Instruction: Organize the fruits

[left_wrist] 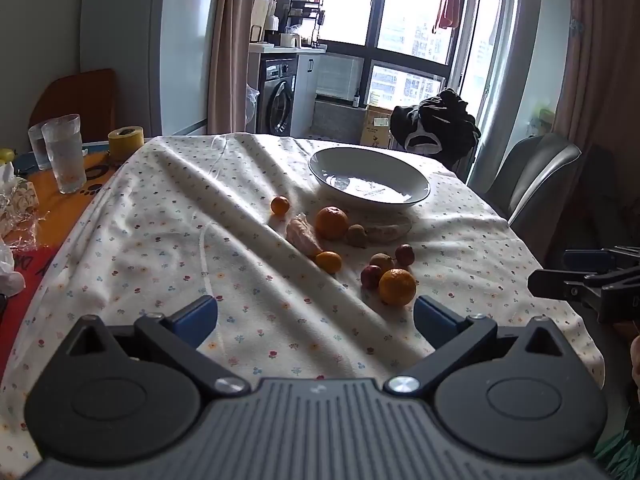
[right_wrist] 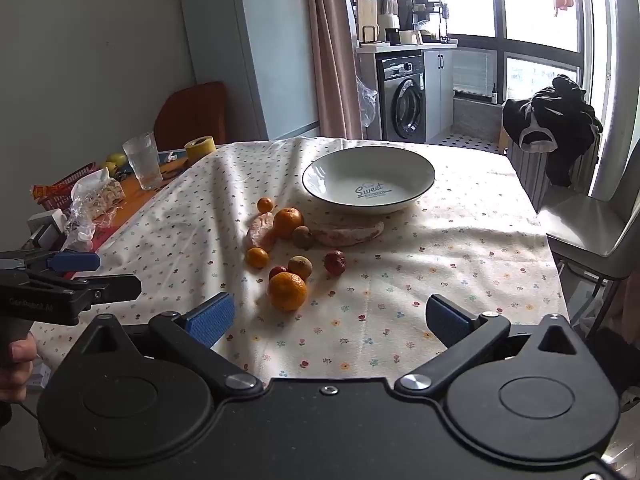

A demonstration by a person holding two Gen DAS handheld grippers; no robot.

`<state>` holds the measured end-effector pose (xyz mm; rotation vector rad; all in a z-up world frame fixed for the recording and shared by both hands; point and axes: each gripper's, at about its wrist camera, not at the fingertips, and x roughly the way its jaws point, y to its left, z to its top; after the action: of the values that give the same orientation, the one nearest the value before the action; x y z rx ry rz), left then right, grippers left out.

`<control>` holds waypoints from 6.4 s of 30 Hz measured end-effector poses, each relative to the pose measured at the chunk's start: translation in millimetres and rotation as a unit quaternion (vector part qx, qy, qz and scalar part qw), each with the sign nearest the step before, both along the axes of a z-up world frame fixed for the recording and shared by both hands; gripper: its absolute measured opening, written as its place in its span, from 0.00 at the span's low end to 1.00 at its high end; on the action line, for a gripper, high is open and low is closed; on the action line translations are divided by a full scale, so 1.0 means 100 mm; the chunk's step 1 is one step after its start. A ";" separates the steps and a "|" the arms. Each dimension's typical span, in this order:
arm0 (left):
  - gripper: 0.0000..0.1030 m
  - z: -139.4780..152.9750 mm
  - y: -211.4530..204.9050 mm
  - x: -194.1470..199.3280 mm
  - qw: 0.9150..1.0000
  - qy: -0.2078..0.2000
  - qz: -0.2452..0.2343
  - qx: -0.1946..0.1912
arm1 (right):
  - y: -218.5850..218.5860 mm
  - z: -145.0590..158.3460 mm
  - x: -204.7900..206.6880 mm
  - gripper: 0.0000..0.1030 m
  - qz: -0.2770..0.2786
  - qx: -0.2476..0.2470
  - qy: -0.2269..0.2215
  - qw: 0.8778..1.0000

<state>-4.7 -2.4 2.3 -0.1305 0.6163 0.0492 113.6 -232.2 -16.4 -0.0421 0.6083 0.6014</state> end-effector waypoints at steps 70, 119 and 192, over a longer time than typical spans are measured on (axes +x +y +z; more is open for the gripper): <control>1.00 0.02 0.04 0.00 1.000 -0.010 -0.002 -0.012 | 0.07 0.08 0.03 1.00 0.010 0.008 0.006 1.000; 0.51 -0.66 0.02 0.82 0.997 0.013 -0.038 -0.062 | 0.61 -0.66 0.77 0.54 0.093 0.054 0.083 0.991; 0.21 -0.36 -0.24 1.64 0.998 -0.032 -0.030 -0.033 | 0.32 -0.43 1.31 0.36 0.040 0.084 0.018 0.996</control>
<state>159.2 -26.0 -34.2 -0.1777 0.5579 -0.0327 244.9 -200.1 -59.2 0.1015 0.5908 0.7311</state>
